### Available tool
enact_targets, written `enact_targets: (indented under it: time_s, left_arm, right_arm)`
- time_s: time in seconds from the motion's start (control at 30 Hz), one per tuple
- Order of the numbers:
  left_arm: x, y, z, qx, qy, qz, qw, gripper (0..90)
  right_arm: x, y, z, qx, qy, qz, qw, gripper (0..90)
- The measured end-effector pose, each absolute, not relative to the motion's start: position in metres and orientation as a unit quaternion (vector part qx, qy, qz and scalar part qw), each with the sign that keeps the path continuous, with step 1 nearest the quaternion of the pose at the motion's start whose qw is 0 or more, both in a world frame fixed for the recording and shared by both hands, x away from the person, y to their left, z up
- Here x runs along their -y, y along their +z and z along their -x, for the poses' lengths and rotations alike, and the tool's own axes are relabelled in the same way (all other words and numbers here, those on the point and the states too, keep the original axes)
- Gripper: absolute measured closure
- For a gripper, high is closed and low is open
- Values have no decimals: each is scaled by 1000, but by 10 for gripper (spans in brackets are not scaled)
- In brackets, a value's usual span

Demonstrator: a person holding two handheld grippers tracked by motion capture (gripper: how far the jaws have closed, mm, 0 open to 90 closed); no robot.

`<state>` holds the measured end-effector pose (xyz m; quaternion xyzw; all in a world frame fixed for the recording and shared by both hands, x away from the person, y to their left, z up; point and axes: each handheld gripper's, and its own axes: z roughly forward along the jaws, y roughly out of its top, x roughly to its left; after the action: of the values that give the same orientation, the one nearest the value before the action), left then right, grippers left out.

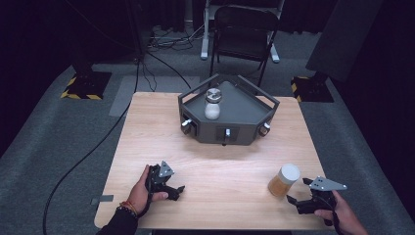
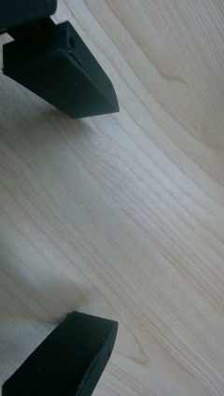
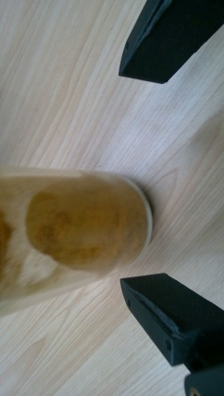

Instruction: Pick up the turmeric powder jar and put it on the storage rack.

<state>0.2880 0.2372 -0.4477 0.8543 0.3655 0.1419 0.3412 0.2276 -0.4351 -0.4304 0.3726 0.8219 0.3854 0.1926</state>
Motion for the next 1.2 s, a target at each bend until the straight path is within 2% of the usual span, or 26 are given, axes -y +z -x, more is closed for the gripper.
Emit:
enact_targets:
  time_s: [0.77, 1.0, 1.2]
  left_arm:
    - [-237, -448, -288, -366, 143, -854, 342, 0]
    - [-237, -448, -288, -367, 142, -854, 341, 0]
    - [-237, -448, -288, -367, 142, -854, 341, 0]
  right_arm:
    - [423, -431, -230, -791, 438, -380, 194, 42]
    - [419, -435, -229, -771, 463, -390, 198, 117]
    - [416, -437, -227, -763, 479, -386, 199, 275]
